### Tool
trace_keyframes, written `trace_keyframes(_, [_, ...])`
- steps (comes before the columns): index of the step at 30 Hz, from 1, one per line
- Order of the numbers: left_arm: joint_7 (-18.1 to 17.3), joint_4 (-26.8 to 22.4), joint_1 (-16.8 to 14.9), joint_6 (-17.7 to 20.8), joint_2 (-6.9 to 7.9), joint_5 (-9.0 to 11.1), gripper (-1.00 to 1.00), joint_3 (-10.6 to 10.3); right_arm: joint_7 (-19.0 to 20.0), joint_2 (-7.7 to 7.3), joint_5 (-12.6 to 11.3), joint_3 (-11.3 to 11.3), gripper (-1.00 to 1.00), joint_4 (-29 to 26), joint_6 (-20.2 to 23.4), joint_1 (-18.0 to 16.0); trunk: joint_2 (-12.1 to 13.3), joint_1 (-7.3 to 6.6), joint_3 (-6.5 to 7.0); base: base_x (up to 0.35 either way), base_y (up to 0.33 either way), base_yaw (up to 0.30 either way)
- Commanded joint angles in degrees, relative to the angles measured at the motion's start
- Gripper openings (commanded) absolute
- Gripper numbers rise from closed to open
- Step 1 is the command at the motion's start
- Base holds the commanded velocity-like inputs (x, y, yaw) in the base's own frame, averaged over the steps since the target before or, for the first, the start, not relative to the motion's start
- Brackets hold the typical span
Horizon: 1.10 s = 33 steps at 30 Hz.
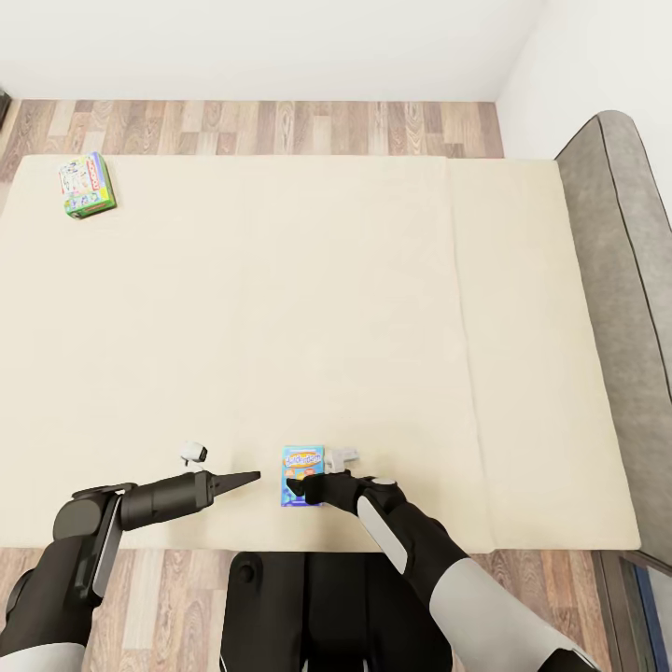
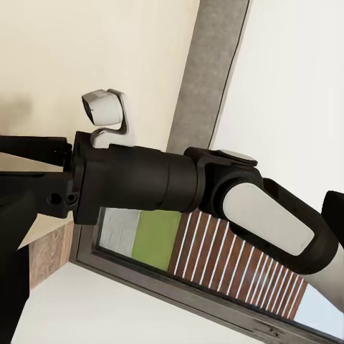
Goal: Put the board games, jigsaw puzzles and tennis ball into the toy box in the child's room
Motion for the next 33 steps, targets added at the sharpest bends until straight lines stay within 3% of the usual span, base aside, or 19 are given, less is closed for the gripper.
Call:
trace_keyframes(1, [-0.2,0.0,0.0,0.6,0.01,0.0,1.00,0.0,0.0,0.00,-0.2,0.0,1.00,0.0,0.2,0.0,-0.1,0.03,-0.05,0.000,0.039,0.000])
trace_keyframes(33, [-0.2,0.0,0.0,0.6,0.01,-0.1,1.00,0.0,0.1,0.00,-0.2,0.1,1.00,0.0,0.2,0.0,-0.1,0.03,-0.05,0.000,0.055,0.000])
